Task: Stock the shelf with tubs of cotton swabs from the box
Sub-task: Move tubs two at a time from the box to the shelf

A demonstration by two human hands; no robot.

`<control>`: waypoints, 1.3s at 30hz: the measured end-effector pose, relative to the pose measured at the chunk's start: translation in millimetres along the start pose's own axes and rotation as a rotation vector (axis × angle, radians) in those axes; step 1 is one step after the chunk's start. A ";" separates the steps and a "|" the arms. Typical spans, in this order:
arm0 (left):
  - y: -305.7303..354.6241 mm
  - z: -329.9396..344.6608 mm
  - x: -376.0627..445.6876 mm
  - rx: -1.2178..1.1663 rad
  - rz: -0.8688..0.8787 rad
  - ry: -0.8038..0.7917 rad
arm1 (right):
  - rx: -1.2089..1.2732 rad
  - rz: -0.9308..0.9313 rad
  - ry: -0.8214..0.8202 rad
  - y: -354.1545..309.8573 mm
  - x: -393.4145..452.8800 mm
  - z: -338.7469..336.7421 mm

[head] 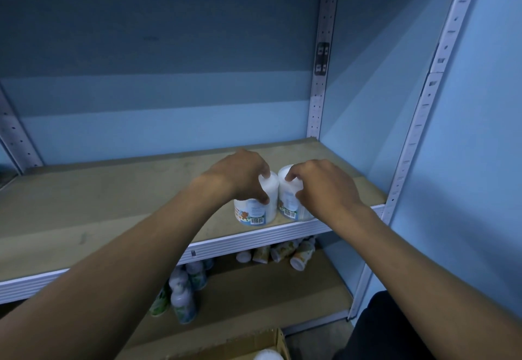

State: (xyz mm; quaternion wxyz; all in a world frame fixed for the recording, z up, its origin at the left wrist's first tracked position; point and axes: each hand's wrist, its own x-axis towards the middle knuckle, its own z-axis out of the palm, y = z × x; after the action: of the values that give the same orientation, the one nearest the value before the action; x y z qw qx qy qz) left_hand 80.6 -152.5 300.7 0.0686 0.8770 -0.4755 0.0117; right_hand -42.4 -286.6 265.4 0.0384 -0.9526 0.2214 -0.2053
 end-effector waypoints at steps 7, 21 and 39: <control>-2.7 1.5 8.0 -0.023 -0.004 0.017 | -0.068 -0.011 0.055 0.6 6.1 3.9; -12.8 22.3 82.2 -0.078 -0.002 0.064 | -0.113 0.014 0.065 33.7 65.9 29.8; -29.0 42.7 202.9 -0.213 -0.039 0.119 | -0.008 0.080 0.085 96.8 185.2 82.5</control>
State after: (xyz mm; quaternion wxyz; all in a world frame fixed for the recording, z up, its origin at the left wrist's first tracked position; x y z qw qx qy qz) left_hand 214.1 -311.4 272.6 0.1895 0.8717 -0.4518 0.0120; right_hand 103.4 -456.2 243.5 0.0333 -0.9335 0.2615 -0.2431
